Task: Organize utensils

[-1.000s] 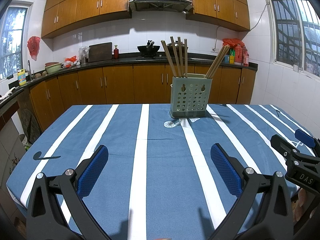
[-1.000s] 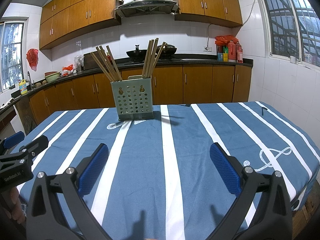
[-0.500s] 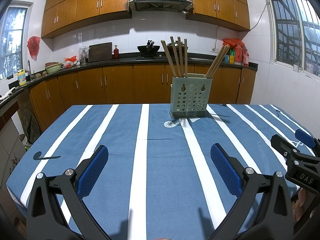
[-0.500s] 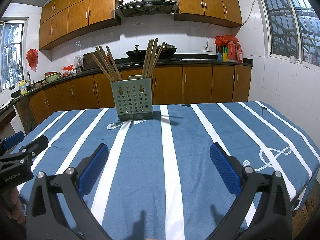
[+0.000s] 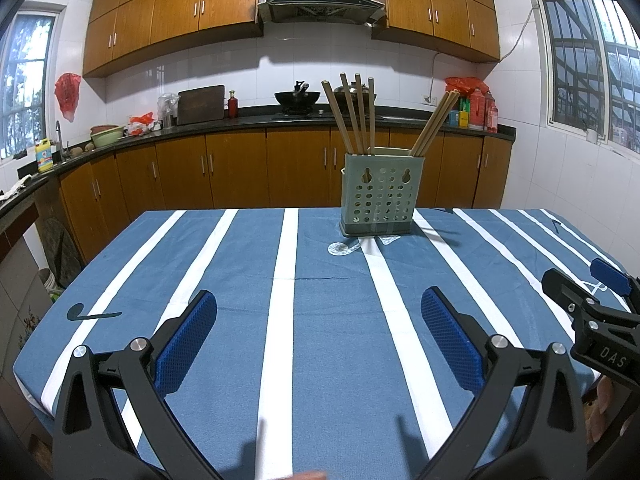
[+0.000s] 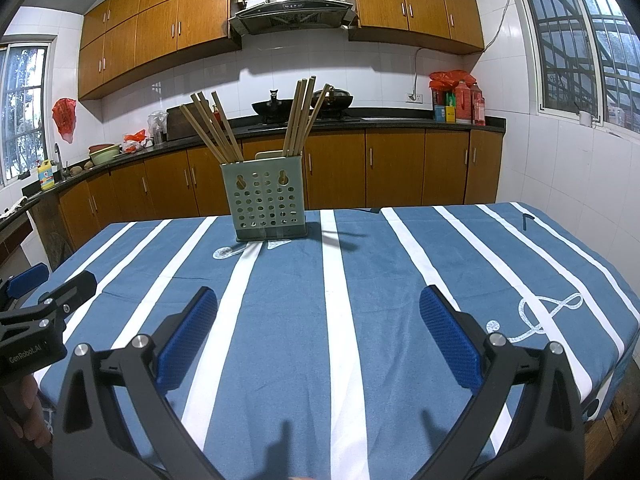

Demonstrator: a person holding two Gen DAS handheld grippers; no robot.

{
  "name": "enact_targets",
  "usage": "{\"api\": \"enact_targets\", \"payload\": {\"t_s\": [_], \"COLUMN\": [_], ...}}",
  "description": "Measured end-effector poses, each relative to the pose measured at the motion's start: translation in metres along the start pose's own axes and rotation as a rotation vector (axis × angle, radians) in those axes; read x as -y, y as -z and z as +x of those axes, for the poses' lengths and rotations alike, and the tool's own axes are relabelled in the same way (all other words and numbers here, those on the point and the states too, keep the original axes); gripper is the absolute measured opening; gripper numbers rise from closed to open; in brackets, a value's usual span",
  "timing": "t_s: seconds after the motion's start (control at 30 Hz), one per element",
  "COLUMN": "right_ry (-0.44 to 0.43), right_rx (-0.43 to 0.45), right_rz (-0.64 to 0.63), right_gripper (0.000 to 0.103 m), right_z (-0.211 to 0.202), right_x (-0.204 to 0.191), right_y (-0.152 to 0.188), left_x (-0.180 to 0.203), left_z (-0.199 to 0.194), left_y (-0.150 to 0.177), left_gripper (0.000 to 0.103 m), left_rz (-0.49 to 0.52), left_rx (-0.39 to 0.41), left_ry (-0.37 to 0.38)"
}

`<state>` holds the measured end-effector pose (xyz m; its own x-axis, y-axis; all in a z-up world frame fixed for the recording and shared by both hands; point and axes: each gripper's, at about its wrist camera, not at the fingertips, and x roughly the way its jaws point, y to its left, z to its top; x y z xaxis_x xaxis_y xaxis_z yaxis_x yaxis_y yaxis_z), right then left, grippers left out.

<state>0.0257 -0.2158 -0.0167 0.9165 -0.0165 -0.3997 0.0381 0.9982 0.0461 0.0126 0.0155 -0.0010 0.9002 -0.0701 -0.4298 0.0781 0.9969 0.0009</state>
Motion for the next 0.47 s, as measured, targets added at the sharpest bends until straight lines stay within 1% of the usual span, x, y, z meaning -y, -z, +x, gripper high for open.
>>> {"api": "enact_targets", "payload": {"t_s": [0.47], "right_ry": [0.001], "right_rx": [0.000], "right_rz": [0.001], "right_gripper": [0.099], "right_z": [0.0006], "right_x": [-0.0002], "right_y": [0.0008], "left_x": [-0.0014], "left_z": [0.0005], "left_y": [-0.0002], "left_gripper": [0.101], "left_rz": [0.009], "left_rx": [-0.002], "left_ry": [-0.004]}}
